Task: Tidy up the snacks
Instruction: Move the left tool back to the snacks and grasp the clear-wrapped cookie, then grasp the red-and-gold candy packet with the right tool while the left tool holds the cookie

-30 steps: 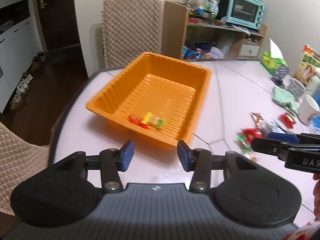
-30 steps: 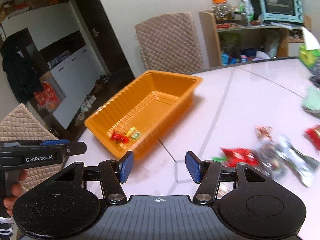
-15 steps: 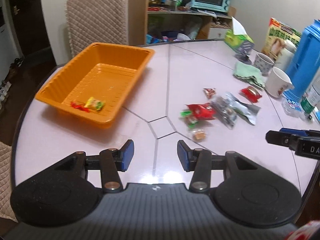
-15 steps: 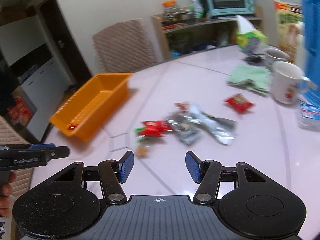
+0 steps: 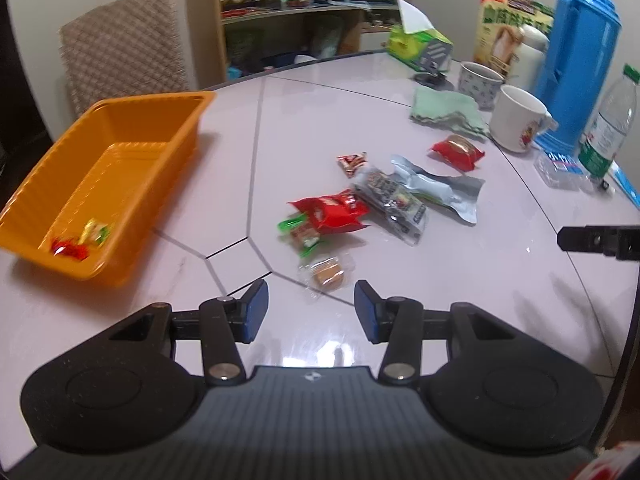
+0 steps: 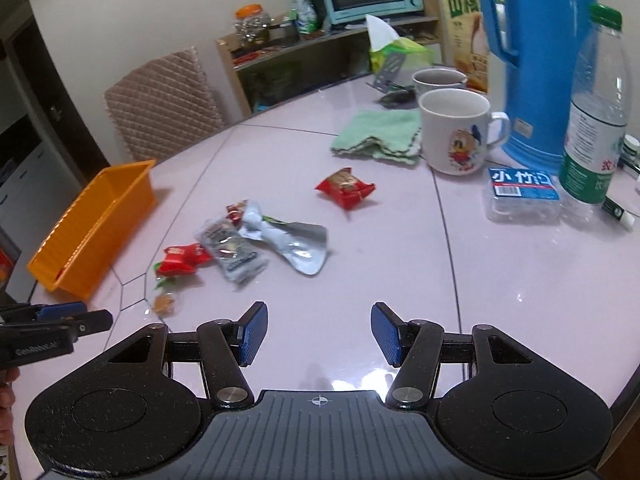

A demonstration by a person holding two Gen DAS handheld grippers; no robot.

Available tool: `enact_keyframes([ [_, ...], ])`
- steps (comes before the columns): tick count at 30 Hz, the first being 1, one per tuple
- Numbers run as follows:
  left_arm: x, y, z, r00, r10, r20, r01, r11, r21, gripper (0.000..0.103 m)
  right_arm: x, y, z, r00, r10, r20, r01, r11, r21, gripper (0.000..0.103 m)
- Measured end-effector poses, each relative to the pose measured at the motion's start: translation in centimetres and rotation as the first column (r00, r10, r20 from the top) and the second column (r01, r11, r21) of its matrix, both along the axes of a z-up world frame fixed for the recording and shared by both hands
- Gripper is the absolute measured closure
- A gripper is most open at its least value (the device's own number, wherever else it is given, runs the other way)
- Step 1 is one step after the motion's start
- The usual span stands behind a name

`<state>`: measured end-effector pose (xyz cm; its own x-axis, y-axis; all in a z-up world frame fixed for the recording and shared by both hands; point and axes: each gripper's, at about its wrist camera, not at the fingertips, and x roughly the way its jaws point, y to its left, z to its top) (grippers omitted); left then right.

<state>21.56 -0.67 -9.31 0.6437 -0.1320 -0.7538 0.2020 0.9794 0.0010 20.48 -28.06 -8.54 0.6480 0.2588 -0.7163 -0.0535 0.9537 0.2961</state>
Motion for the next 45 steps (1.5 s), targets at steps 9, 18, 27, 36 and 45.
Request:
enact_keyframes([
  [9,3.1,-1.4,-3.3,0.997,-0.081,-0.017,0.082,0.994,0.077,0.059,0.5,-0.3,-0.9,0.999,-0.017,-0.032,0.017,1.0,0.012,0.045],
  [18,5.0,-1.9,-5.2,0.99,-0.137,-0.03,0.139,0.984,0.115,0.061,1.2,-1.0,-1.7,0.997,-0.047,-0.06,0.049,0.999,0.02,0.045],
  [27,5.3,-2.2,-5.1,0.986,-0.158,-0.049,0.161,0.985,0.064,0.081,2.5,-0.9,-2.4,0.996,-0.046,-0.075,0.047,0.999,0.018,0.045],
  [36,5.4,-2.2,-5.1,0.986,-0.163,-0.044,0.165,0.985,0.056,0.084,5.1,-0.2,-2.8,0.999,0.014,-0.053,-0.015,1.0,-0.025,0.045],
  [45,4.7,0.5,-2.3,0.997,-0.082,-0.003,0.082,0.996,0.022,0.084,9.5,0.2,-3.0,0.988,0.152,0.034,-0.148,0.984,-0.099,0.045],
])
